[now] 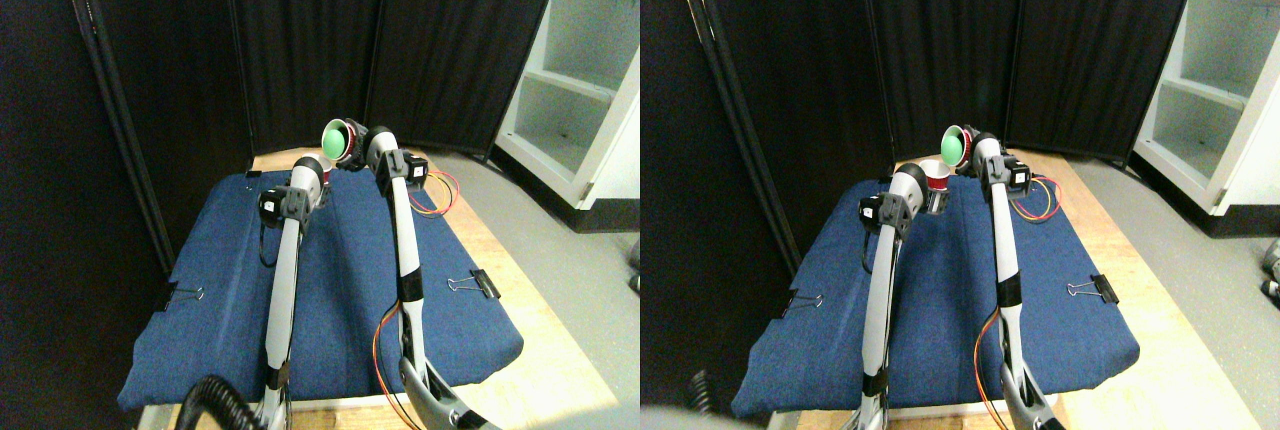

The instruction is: Pour (bimanual)

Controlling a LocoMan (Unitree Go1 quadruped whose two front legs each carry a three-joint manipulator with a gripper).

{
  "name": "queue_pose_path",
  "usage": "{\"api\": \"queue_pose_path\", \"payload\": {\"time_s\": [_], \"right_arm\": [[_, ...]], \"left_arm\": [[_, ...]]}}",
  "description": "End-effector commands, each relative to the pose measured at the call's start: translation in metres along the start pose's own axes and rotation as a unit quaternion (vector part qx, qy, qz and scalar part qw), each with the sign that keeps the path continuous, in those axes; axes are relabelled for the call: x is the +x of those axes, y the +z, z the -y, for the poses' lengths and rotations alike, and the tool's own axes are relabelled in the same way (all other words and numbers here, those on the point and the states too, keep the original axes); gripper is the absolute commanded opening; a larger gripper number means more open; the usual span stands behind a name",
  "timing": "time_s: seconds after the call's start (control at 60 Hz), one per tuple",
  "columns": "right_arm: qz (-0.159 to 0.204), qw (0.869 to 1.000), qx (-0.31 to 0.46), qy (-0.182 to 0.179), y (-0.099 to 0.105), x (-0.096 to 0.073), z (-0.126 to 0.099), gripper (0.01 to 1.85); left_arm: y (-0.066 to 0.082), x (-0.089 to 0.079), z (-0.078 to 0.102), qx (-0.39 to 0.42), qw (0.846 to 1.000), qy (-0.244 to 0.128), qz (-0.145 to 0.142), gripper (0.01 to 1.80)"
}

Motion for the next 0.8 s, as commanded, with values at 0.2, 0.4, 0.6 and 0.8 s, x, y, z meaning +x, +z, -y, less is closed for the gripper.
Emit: {"api": "queue_pose_path", "payload": {"time_s": [0.2,0.4,0.6,0.8], "right_arm": [[0.015,0.999,-0.031,0.002,0.0088,0.0065,-0.0033,0.01],[0.019,0.998,-0.065,-0.002,0.0106,0.0074,-0.0058,0.01],[0.021,0.996,-0.088,-0.01,0.0127,0.0107,-0.0056,0.01],[0.02,0.994,-0.107,-0.009,0.0117,0.0118,-0.0056,0.01]], "left_arm": [[0.0008,0.0059,0.0061,-0.007,1.0,-0.011,0.002,0.01],[0.0029,0.0083,0.0066,-0.006,1.0,-0.012,0.004,0.01],[0.0044,0.0108,0.0056,-0.014,1.0,-0.005,0.003,0.01],[0.0055,0.0128,0.005,-0.014,1.0,-0.005,0.003,0.01]]}}
